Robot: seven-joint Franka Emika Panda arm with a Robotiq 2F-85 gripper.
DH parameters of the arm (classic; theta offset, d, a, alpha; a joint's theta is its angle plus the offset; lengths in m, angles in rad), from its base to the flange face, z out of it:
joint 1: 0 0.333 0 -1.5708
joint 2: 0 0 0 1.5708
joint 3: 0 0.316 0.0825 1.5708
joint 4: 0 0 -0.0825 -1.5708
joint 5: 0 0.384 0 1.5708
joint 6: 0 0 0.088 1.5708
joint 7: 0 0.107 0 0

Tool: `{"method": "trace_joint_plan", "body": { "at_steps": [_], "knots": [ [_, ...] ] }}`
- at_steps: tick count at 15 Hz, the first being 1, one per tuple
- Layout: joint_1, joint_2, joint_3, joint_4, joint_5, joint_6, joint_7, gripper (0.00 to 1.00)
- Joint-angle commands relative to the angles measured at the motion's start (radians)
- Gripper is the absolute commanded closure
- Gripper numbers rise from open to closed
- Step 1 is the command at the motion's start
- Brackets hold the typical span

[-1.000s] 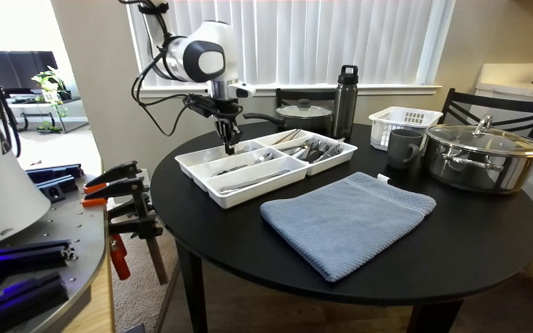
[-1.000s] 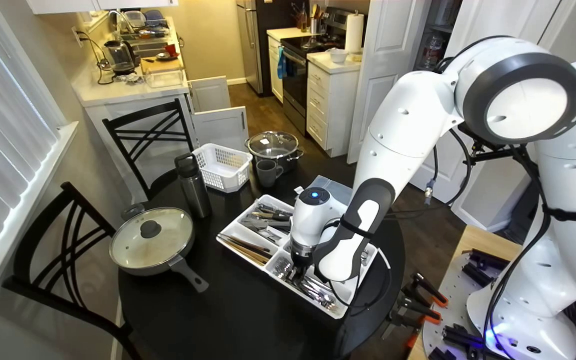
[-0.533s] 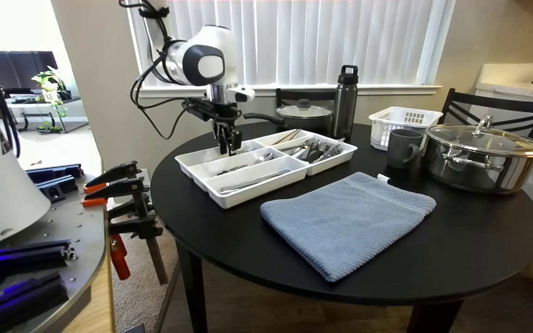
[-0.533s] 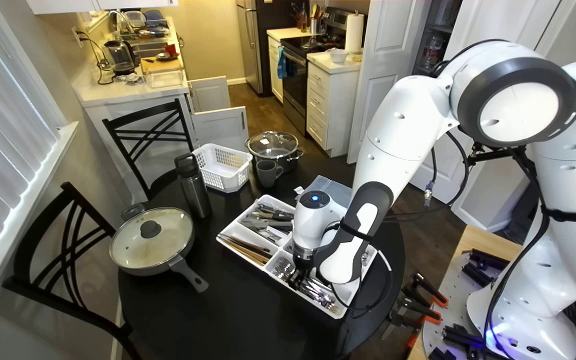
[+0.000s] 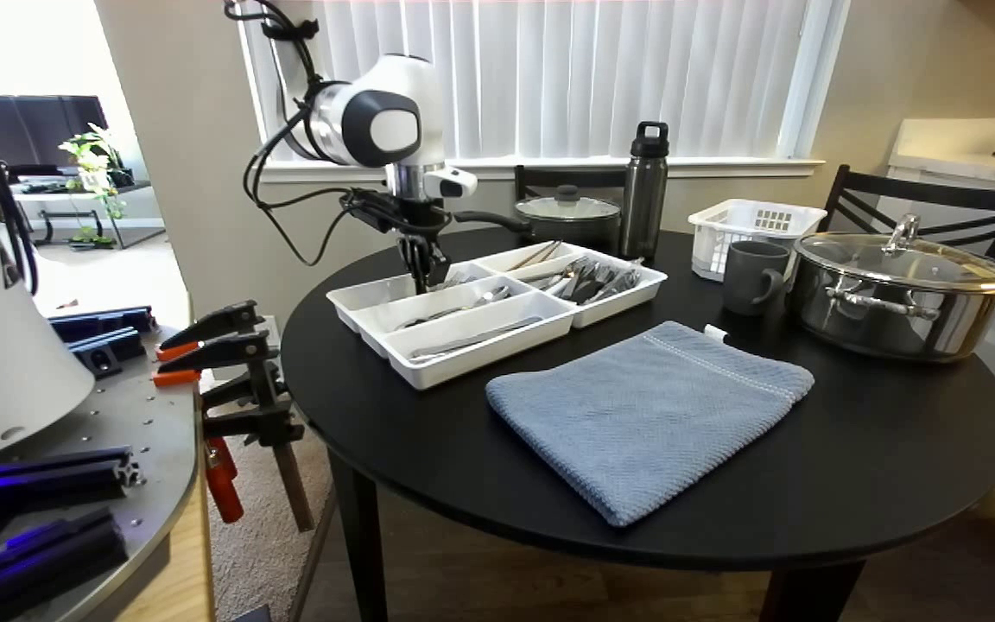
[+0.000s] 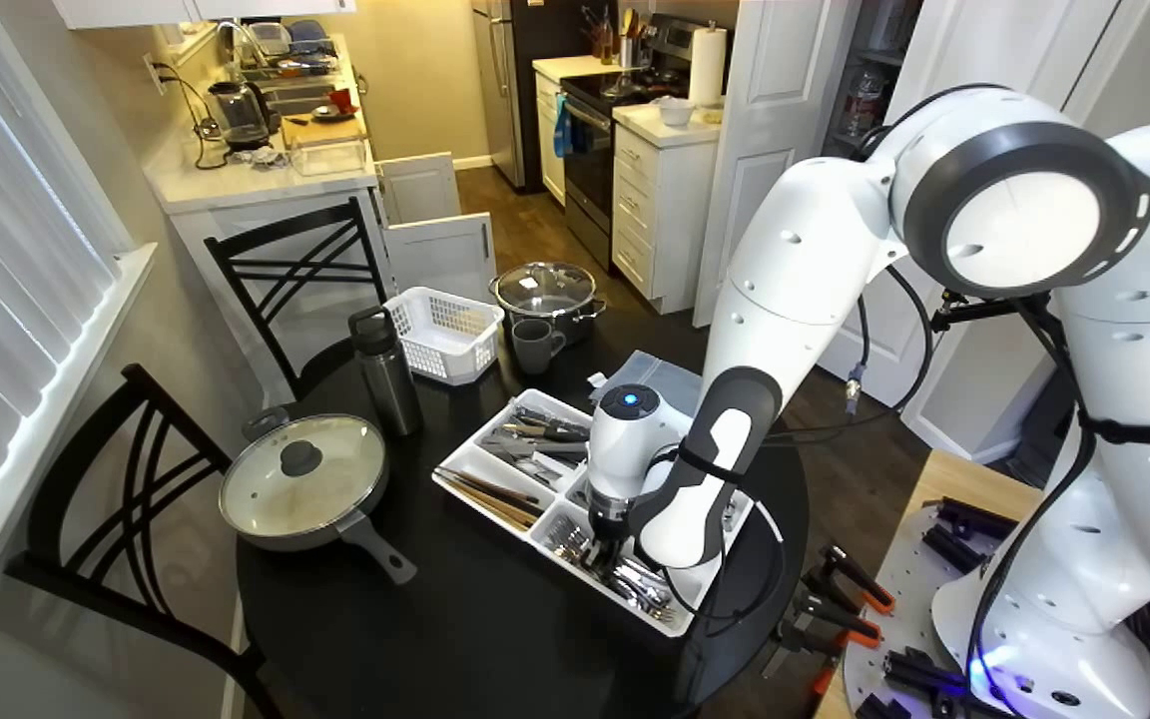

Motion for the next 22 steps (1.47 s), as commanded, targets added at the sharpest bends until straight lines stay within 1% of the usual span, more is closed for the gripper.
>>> {"method": "trace_joint_plan", "body": {
  "at_steps": [1, 5, 7, 9, 12, 17, 18, 19, 20, 22],
  "knots": [
    [-0.005, -0.008, 0.000, -0.016, 0.006, -0.001, -0.026, 1.00],
    [-0.008, -0.035, 0.002, -0.027, 0.007, 0.000, -0.027, 0.98],
    [-0.010, -0.065, 0.004, -0.036, 0.010, -0.004, -0.025, 0.98],
    [-0.022, -0.113, 0.021, -0.055, 0.017, -0.004, -0.028, 0.98],
    [-0.022, -0.154, 0.030, -0.054, 0.019, -0.026, -0.026, 0.98],
    [-0.016, -0.100, 0.032, -0.025, 0.015, -0.045, -0.023, 0.98],
    [-0.015, -0.093, 0.030, -0.024, 0.016, -0.054, -0.020, 0.69],
    [-0.016, -0.087, 0.032, -0.025, 0.015, -0.057, -0.022, 0.68],
    [-0.014, -0.084, 0.030, -0.026, 0.014, -0.058, -0.020, 0.64],
    [-0.018, -0.080, 0.033, -0.027, 0.016, -0.063, -0.024, 0.51]
  ]
}}
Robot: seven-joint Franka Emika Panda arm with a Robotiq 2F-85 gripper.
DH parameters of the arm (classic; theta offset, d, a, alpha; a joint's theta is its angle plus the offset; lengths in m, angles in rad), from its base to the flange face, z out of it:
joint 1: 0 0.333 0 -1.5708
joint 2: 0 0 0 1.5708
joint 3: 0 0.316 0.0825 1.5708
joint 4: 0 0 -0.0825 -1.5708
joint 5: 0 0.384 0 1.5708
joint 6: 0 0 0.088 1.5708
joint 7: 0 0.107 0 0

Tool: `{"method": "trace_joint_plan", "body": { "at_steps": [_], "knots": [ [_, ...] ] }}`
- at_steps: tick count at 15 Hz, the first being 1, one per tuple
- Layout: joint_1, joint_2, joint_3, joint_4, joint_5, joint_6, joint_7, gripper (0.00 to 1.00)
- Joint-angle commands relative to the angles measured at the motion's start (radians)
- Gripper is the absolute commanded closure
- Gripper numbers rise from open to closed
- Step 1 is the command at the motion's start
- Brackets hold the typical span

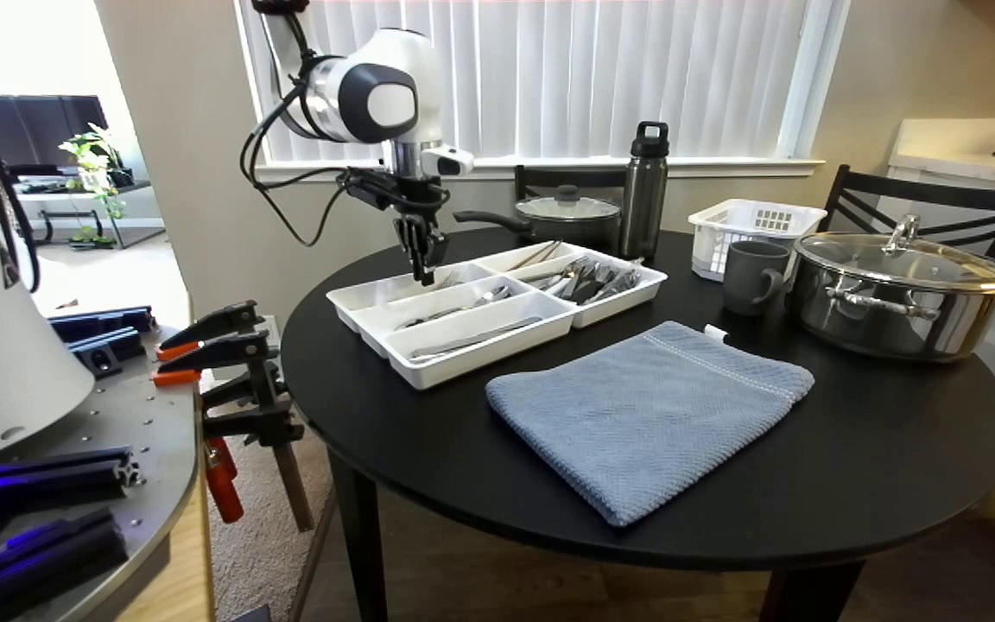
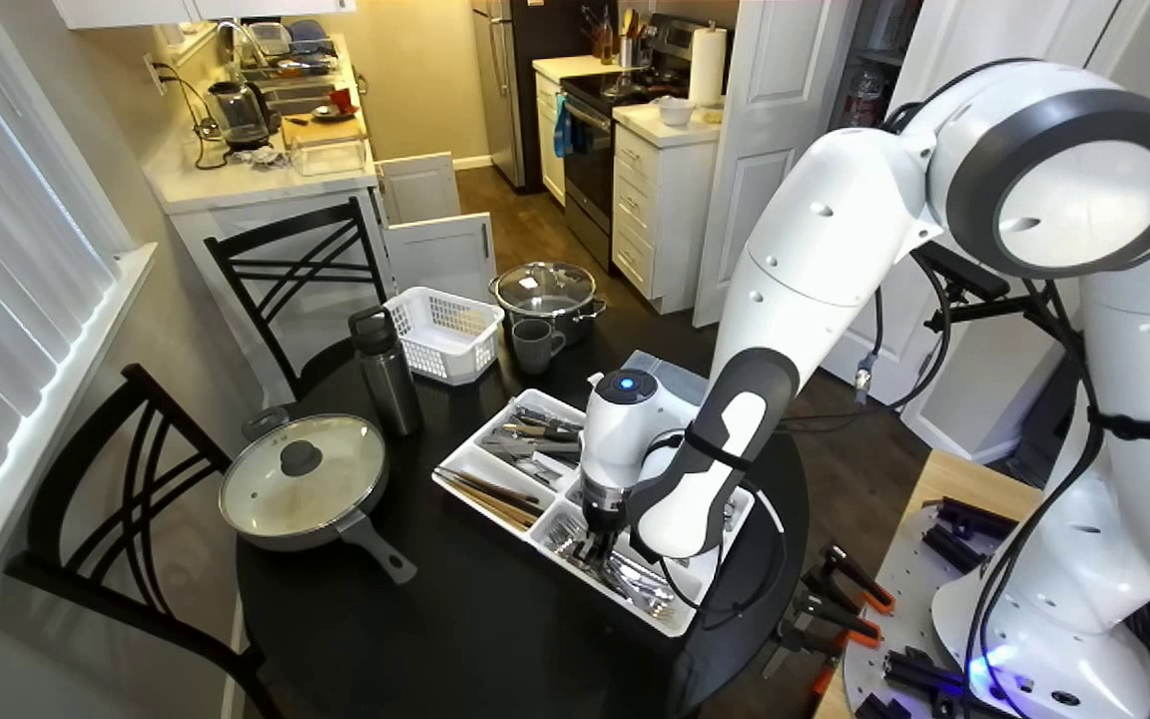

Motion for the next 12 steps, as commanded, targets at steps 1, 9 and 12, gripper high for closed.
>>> {"method": "trace_joint_plan", "body": {
  "at_steps": [1, 9, 12],
  "knots": [
    [-0.017, -0.005, 0.016, -0.013, 0.016, -0.015, -0.023, 0.44],
    [0.003, -0.003, -0.018, -0.016, 0.005, -0.026, -0.005, 0.04],
    [-0.004, 0.005, -0.012, -0.015, 0.009, -0.024, -0.010, 0.32]
  ]
}}
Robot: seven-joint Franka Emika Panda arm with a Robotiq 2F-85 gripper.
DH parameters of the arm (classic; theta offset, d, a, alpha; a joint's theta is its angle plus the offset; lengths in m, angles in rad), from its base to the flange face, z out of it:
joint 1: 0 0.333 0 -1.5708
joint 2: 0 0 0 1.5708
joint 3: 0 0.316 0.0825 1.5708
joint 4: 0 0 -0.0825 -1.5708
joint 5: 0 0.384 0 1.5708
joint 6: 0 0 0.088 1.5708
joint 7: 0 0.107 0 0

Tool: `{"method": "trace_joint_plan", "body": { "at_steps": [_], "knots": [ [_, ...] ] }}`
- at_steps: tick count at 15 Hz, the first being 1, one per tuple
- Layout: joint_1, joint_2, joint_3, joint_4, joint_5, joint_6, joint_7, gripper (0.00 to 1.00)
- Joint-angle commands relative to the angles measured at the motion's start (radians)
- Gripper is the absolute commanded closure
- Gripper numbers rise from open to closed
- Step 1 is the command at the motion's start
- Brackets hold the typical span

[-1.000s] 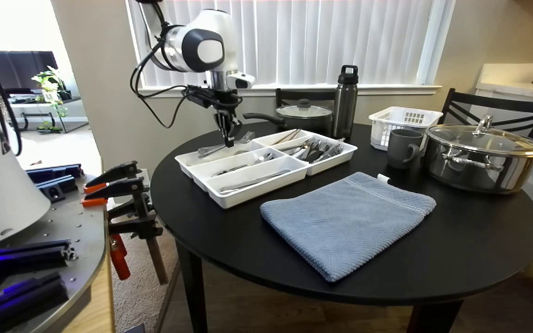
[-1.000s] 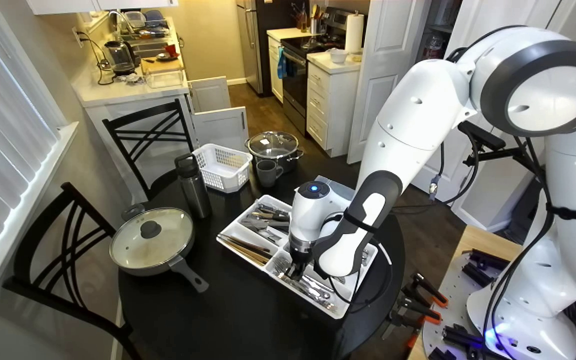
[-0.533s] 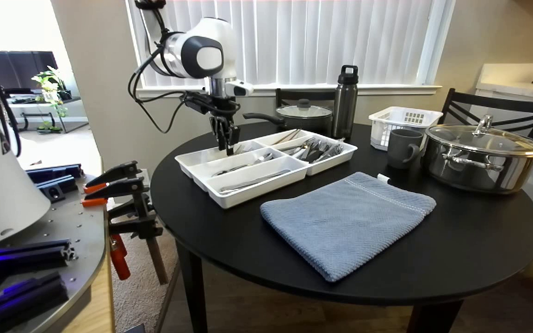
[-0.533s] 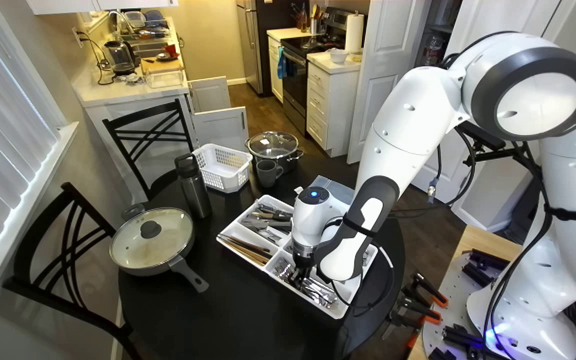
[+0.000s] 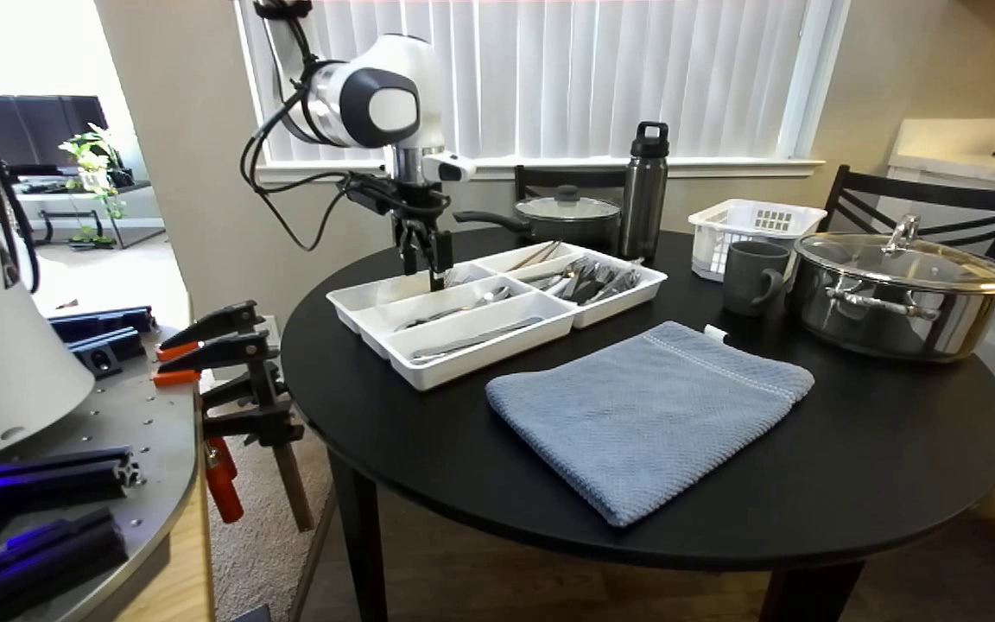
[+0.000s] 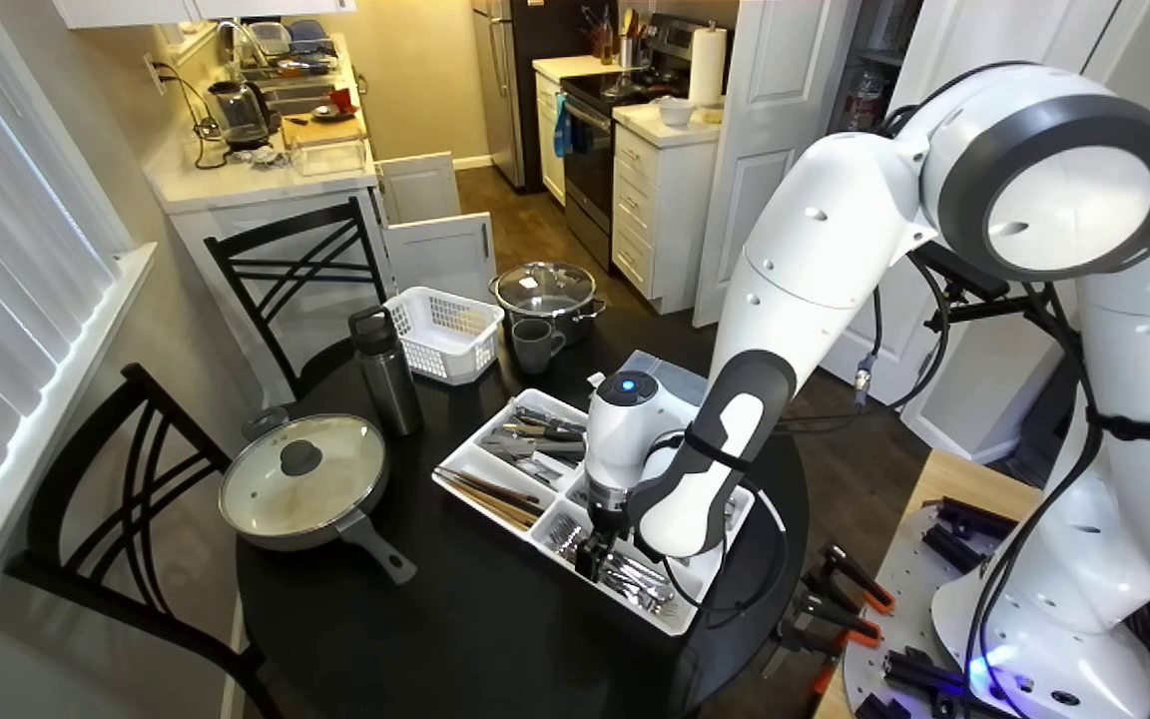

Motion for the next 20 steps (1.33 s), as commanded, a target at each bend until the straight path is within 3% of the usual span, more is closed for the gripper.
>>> {"method": "trace_joint_plan", "body": {
  "at_steps": [1, 11, 14, 15, 17, 18, 20],
  "knots": [
    [-0.008, -0.005, 0.003, -0.013, 0.010, -0.012, -0.010, 0.33],
    [-0.004, 0.001, -0.021, -0.018, 0.008, -0.025, 0.002, 0.97],
    [-0.002, 0.004, -0.032, -0.017, 0.005, -0.031, 0.005, 0.99],
    [-0.003, 0.006, -0.033, -0.016, 0.005, -0.034, 0.004, 0.73],
    [-0.001, 0.011, -0.036, -0.014, 0.004, -0.035, 0.004, 0.71],
    [-0.001, 0.014, -0.036, -0.013, 0.005, -0.035, 0.004, 0.94],
    [-0.003, 0.014, -0.034, -0.016, 0.006, -0.030, 0.003, 0.98]
  ]
}}
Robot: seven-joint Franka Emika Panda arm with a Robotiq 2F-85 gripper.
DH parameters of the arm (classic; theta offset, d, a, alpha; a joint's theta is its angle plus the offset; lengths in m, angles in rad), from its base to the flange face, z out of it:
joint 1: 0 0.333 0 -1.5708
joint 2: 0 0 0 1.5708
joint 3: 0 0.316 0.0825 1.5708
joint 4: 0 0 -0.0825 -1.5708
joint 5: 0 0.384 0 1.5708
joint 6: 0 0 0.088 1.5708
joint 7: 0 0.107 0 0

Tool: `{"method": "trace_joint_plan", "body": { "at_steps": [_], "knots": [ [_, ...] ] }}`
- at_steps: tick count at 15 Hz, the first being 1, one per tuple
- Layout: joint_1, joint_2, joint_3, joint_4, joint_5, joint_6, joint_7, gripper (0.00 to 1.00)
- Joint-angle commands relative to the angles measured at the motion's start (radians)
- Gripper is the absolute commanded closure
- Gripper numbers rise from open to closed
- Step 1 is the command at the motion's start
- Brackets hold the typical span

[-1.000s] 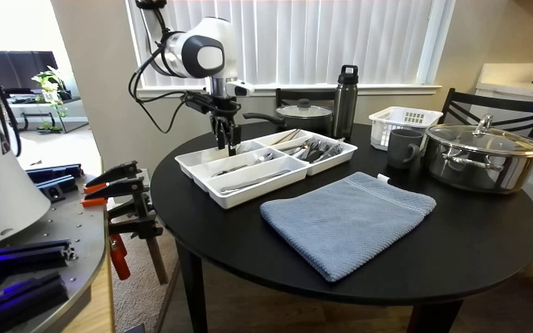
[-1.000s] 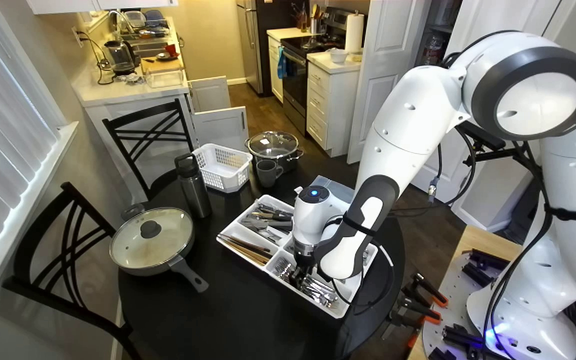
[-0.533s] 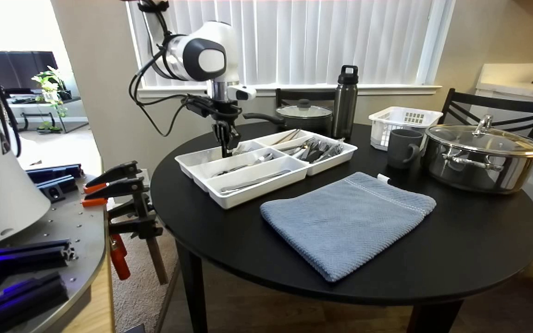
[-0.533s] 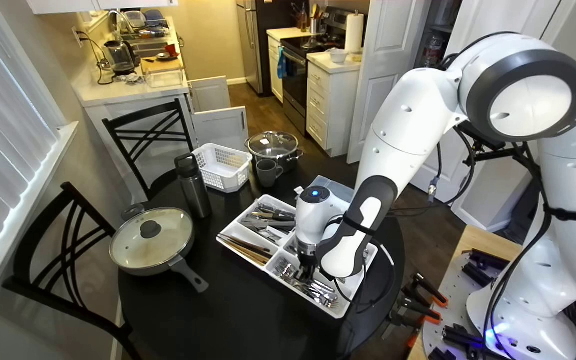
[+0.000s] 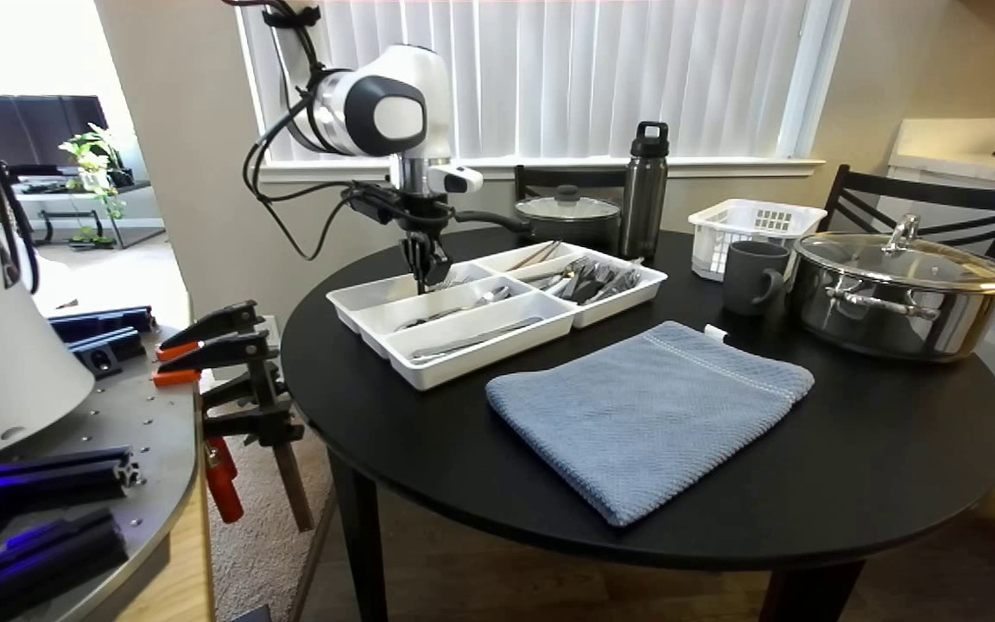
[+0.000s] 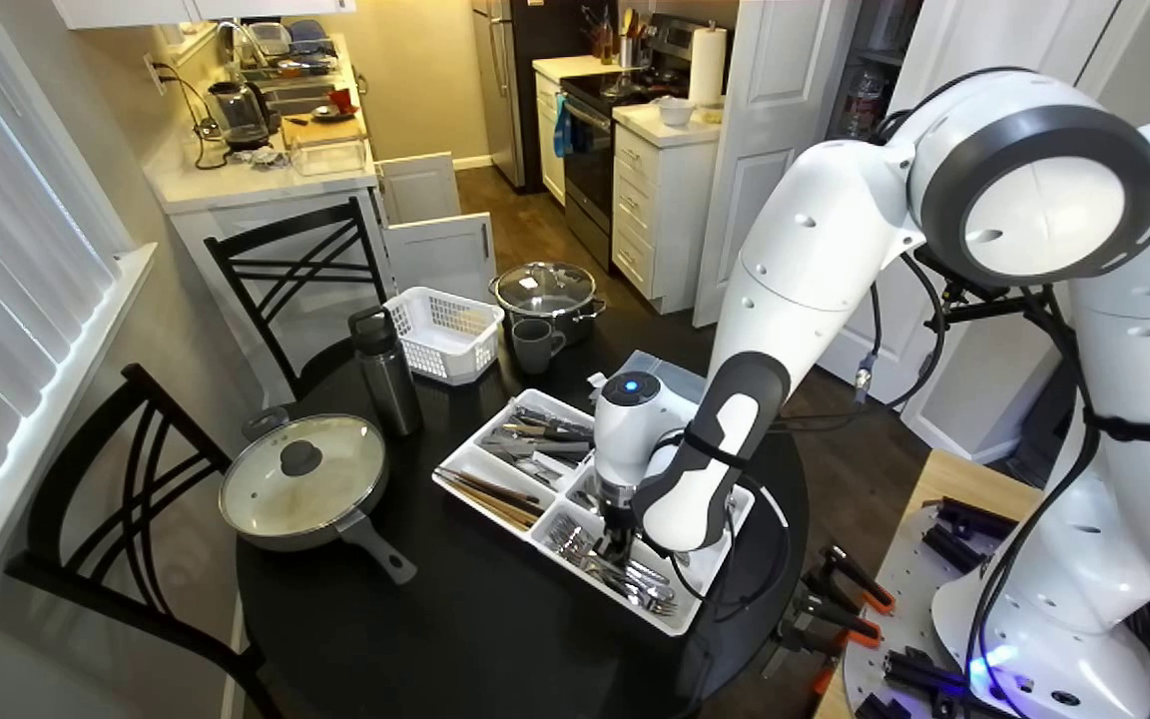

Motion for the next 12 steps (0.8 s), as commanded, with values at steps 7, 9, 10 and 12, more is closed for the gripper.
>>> {"method": "trace_joint_plan", "body": {
  "at_steps": [7, 9, 10, 12],
  "knots": [
    [-0.028, -0.024, 0.024, -0.013, 0.023, -0.003, -0.009, 0.94],
    [-0.036, -0.031, 0.035, -0.011, 0.029, -0.003, -0.014, 1.00],
    [-0.040, -0.033, 0.040, -0.009, 0.032, -0.001, -0.014, 1.00],
    [-0.046, -0.035, 0.048, -0.004, 0.038, 0.000, -0.014, 1.00]
  ]
}}
